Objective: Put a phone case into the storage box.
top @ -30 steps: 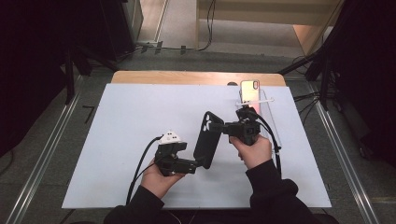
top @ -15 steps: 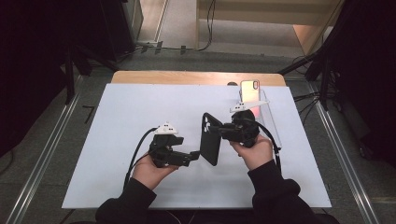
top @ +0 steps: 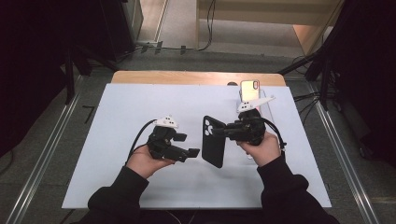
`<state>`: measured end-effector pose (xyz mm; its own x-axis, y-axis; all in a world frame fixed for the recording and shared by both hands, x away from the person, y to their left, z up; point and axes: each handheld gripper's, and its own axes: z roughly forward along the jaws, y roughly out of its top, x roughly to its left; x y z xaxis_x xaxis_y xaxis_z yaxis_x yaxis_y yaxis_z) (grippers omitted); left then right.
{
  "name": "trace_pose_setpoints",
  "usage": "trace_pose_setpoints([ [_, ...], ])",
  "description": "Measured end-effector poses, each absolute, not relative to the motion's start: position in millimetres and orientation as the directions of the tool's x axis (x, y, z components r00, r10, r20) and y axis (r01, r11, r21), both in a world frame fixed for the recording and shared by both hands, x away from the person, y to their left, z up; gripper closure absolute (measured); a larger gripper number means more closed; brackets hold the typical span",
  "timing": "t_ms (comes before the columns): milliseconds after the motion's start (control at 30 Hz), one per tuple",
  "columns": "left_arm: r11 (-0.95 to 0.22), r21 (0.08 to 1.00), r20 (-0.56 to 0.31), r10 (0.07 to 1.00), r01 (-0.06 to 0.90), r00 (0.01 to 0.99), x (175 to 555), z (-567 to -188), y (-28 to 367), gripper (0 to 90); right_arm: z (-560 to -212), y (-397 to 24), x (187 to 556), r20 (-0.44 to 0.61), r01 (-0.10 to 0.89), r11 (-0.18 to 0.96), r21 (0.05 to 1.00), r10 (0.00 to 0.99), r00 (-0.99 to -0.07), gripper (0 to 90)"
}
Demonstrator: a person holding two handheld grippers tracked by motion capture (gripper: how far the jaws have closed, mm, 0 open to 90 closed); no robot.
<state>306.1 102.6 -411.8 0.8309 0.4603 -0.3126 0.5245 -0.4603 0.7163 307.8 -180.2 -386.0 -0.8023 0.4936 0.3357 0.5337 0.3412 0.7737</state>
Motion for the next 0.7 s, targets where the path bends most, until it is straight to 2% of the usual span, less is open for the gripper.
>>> trace_pose_setpoints([
  [200,-0.444,0.74,-0.316,0.432,0.505,0.844,309.1,-409.5,110.3,23.2,-389.5,-182.4,308.1,0.326,0.507,0.385,0.771,0.446,-0.834,77.8],
  [367,-0.458,0.771,-0.238,0.436,0.442,0.868,305.7,-405.7,113.7,24.6,-393.9,-181.5,310.0,0.34,0.498,0.396,0.772,0.403,-0.849,77.8],
  [700,-0.466,0.76,-0.286,0.386,0.453,0.877,308.4,-401.1,119.3,29.8,-399.2,-175.8,309.5,0.337,0.462,0.434,0.773,0.336,-0.88,77.8],
])
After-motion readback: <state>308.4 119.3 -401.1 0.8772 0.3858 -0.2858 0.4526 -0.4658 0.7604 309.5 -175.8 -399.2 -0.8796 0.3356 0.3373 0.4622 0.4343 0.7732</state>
